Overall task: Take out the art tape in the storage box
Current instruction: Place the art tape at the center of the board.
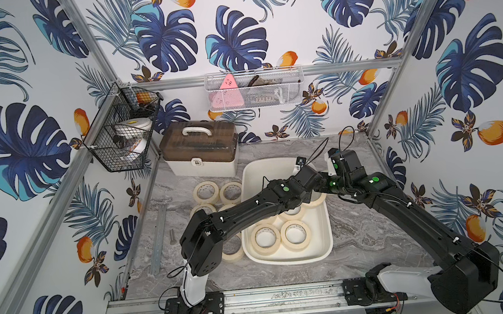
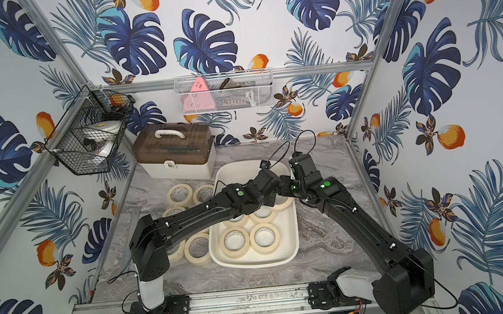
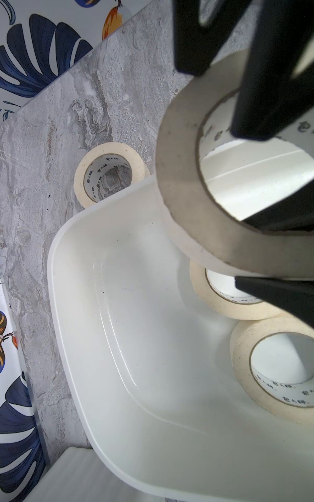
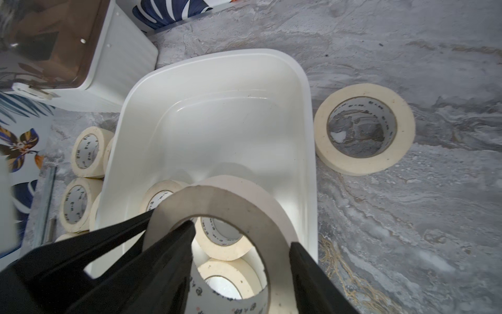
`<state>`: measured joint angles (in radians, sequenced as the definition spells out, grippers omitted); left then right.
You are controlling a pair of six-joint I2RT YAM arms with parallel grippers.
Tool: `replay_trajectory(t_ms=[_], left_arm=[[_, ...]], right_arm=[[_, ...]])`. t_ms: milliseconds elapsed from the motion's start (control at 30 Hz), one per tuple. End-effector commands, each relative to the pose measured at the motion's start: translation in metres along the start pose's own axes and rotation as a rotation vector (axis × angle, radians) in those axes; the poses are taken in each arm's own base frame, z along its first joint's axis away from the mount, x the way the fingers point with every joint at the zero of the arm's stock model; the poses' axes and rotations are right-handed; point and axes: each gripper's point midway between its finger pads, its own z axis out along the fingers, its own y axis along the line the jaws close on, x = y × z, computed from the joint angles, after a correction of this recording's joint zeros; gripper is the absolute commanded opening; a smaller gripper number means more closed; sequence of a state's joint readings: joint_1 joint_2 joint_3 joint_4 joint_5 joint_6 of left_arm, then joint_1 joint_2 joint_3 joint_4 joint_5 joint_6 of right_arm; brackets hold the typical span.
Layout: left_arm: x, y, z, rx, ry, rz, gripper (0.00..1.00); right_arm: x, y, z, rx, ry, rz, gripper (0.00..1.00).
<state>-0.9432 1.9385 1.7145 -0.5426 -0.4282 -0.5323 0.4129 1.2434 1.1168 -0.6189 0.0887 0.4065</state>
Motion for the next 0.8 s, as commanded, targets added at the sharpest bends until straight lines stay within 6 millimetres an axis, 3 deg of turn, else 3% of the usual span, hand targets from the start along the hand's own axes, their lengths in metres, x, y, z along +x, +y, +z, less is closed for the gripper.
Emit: replay_trajectory(t_ms=[0, 200, 600, 767], left_arm=[[-0.018, -0.005, -0.007, 0.021, -0.062, -0.044, 0.05], [-0.017, -0.006, -0.008, 0.028, -0.060, -0.050, 0.05], [-0.019, -0.008, -0.010, 0.053, -0.065, -0.065, 0.07], [-0.019, -0.003, -0.010, 0.055, -0.062, -0.085, 0.07]], right_arm=[[0.003, -0.031, -0.006, 0.164, -0.005, -0.035, 0.61], [0.005, -0.025, -0.007, 0.120, -0.009, -0.046, 0.61], [0.016, -0.018, 0.013, 0.090, 0.053, -0.058, 0.56], [0.015, -0.006, 0.008, 0.020, 0.048, -0.060, 0.58]])
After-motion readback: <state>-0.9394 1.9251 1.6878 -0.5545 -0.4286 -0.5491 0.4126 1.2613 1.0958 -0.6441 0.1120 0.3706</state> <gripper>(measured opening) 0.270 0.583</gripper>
